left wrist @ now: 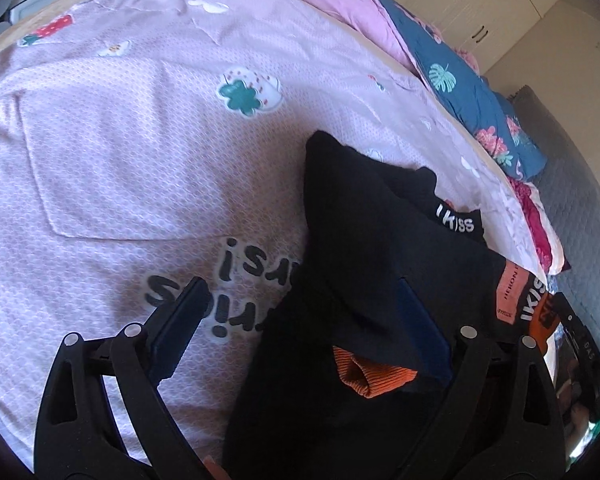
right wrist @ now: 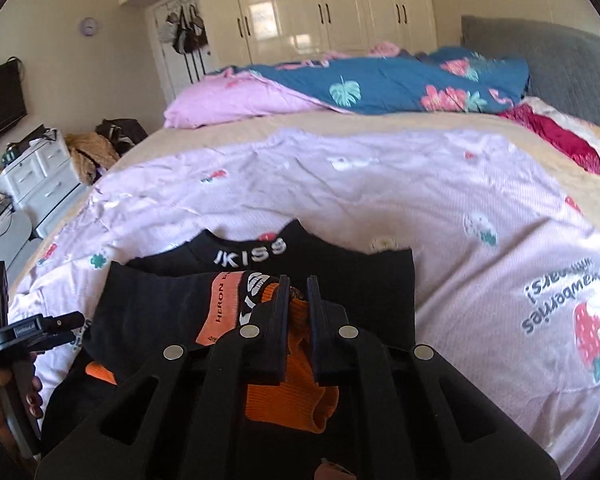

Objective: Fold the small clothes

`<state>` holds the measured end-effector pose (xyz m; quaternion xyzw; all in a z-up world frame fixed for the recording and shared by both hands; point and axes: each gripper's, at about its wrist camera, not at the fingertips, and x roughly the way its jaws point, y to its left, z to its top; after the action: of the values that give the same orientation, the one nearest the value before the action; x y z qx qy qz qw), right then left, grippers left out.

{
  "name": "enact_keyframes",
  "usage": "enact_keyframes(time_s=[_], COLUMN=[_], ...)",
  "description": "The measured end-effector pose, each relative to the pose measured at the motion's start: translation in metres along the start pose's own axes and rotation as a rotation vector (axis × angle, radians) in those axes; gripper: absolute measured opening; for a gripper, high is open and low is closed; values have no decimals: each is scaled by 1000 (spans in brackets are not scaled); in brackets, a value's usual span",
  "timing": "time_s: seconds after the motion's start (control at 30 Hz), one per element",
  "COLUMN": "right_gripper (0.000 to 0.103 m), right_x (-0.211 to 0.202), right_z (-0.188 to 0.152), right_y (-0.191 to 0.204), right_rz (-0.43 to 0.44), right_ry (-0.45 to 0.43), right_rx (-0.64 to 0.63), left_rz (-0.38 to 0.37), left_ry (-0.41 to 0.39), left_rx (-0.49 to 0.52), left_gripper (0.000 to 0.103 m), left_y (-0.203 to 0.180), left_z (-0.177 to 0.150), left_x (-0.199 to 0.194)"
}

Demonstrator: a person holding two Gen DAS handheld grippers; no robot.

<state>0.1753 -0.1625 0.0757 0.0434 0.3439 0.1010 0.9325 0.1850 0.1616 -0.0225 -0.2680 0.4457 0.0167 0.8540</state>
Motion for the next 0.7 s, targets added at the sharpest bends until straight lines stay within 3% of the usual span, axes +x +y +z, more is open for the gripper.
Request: enact_keyframes(time_s=[0.07,0.1,0.13,0.17,0.2,0.23,0.27,0.33,0.47,0.6,0.7], right_gripper=[8,8,8,8,8,8,8,8,8,8,8], right_x=[3,3,4,4,5,6,7,8,7,10,27], right_z=[-2,-3,-5,-5,-5,-5,-6,-7,-7,-6,-13], right_y=[0,0,-2,-2,-3,-3,-3,-2,-4,-12,-18], right_rz=[-10,-12,-12,-12,-13,-14,-15,-16,-10,-32,-55], right_ry=[8,10,13,15,17,19,22,26,15,15,83], right_rx=[2,6,13,16,20,21,21,17,25,41,63], left_rz=[18,29,42,49,43,28,-8,-8,-55,-9,2], left_ry=[8,10,11,11,13,21,33,22,-14,-6,23], left_rx=[19,31,50,64,76,77,69,70,41,70,61], left_gripper=[86,80,65,59,47,27,18,6,2,2,2], left_y=[-1,-2,-4,-5,-6,-7,-7,-9,-5,-4,-2], left_z=[-2,-3,-4,-5,-6,-6,-7,-7,-4,-7,-10], left_x=[6,8,9,10,11,12,13,9,-9,-8,2])
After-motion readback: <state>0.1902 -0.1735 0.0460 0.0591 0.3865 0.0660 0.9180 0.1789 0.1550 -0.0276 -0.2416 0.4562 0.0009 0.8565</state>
